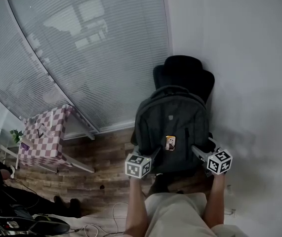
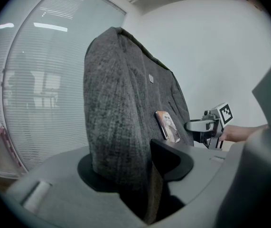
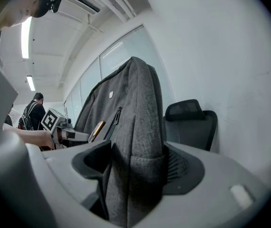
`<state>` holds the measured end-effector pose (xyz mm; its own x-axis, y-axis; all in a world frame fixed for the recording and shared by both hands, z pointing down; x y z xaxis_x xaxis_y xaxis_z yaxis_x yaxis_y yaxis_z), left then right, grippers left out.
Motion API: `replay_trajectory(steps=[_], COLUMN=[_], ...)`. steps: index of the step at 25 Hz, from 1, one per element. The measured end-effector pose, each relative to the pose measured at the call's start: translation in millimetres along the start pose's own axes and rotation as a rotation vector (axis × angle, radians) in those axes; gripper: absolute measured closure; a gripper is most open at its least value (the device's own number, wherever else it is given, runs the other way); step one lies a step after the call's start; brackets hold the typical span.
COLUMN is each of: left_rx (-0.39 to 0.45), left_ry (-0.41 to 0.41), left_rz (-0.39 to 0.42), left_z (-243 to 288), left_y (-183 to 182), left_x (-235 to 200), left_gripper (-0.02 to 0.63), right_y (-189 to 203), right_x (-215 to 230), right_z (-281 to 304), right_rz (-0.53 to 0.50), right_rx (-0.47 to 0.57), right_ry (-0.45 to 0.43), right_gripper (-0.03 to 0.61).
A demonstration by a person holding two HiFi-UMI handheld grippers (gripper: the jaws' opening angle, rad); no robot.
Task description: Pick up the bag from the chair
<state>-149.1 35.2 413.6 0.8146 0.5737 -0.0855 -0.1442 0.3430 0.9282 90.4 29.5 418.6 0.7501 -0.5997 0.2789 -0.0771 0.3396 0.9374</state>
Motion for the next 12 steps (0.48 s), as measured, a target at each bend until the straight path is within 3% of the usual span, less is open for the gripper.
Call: replay_trajectory(steps=[12], left_rx=[-0.004], left_ry=[0.010], left_rz=[-0.014], left_z=[5.5], left_y=[5.2], left_x=[-0.3], left_gripper=[0.393], right_y=[1.5], right_x=[3.8], right_z=[0.5], right_rz=[-0.006], right_rx=[0.006], right_ry=[0.039], right_gripper=[0.247])
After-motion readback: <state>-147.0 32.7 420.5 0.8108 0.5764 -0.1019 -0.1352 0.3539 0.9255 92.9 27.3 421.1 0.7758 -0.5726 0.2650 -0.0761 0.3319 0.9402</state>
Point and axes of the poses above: the fingertips, and each gripper's own axes: z forward along the fingers, x to its right, y out of its underside, the point moved 3 cm from there along -z, backward along the fingers, and after that the axes turned 3 degrees about z, right-handed, at the moved point
